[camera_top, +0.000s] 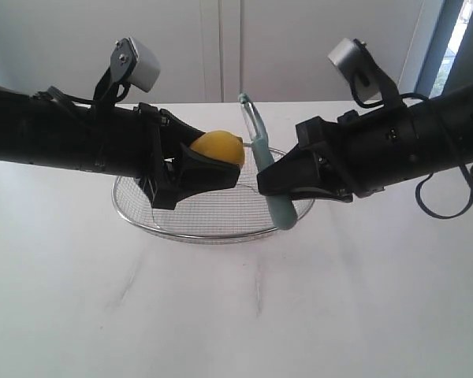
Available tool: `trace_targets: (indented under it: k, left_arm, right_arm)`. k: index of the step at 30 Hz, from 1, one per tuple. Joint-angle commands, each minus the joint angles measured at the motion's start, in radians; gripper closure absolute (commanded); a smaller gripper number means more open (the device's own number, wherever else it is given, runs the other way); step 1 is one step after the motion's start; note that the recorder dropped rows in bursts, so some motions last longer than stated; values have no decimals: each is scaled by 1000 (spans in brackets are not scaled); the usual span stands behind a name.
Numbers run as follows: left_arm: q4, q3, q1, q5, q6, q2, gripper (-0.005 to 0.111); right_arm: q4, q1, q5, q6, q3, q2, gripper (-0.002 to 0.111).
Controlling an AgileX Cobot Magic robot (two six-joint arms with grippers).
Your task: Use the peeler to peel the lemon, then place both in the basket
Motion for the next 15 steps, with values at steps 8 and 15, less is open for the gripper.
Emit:
trace_targets:
  k: [8,15]
  left_arm:
    - [-22,1,-1,22,-6,-9,107]
    - [-22,1,-1,24,15,-9,107]
  right_arm:
    - [-13,-6,-11,3,22,32,108]
    - [22,-2,47,-8,32,102,108]
